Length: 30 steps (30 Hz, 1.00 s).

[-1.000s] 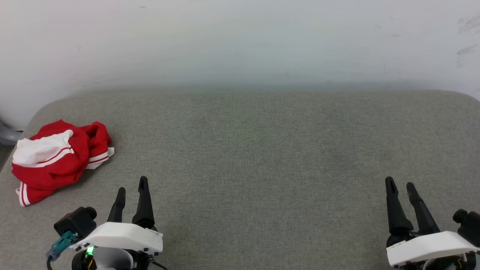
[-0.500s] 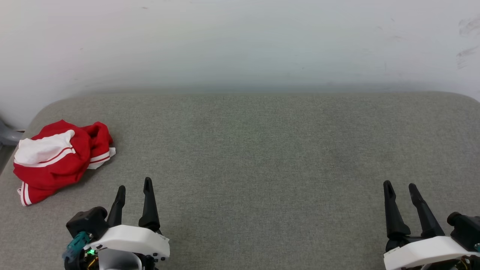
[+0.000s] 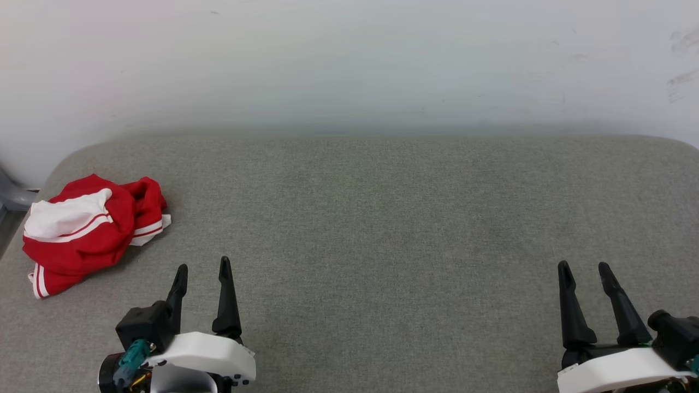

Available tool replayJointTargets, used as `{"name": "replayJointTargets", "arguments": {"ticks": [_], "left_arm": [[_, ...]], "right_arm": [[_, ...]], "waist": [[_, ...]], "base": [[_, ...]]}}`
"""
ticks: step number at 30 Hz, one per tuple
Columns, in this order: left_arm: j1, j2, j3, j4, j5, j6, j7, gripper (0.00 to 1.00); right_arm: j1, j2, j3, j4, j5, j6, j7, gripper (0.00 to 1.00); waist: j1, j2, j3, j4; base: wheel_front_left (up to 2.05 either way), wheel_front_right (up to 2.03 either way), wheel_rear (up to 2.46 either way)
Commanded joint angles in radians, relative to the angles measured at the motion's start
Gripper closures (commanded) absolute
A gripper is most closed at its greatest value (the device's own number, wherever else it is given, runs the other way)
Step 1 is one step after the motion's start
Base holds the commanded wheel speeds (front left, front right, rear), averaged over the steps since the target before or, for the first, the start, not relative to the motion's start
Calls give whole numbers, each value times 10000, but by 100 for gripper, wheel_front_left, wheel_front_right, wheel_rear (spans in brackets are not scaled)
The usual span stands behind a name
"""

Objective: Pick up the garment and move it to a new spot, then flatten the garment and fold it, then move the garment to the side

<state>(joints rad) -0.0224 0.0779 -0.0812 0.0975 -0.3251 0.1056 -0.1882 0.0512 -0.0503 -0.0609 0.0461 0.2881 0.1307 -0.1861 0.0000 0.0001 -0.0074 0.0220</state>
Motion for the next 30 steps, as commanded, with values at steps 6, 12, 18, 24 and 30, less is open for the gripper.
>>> {"name": "replayJointTargets", "arguments": {"ticks": [6, 12, 18, 24, 30], "left_arm": [[151, 5, -58, -113, 682, -7, -214, 0], [221, -26, -105, -153, 1115, -118, -339, 0], [284, -64, -131, -177, 1444, -255, -440, 0], [339, -115, -38, -154, 1777, -393, -554, 0], [385, -183, 74, -89, 2109, -481, -665, 0]], "right_arm": [[168, -1, 58, -241, -558, 0, -233, 0], [268, -1, 56, -374, -782, -1, -368, 0], [349, 0, 86, -438, -1026, -1, -454, 0], [450, 0, 121, -480, -1238, -1, -571, 0], [524, 3, 152, -513, -1360, -1, -687, 0]], "waist": [[0, -1, 15, -2], [0, -1, 47, 8], [0, -1, 57, 38], [0, -1, 38, 73], [0, -1, 25, 90]], "base": [[0, 0, 0], [0, 0, 0], [0, 0, 0], [0, 0, 0], [0, 0, 0]]}}
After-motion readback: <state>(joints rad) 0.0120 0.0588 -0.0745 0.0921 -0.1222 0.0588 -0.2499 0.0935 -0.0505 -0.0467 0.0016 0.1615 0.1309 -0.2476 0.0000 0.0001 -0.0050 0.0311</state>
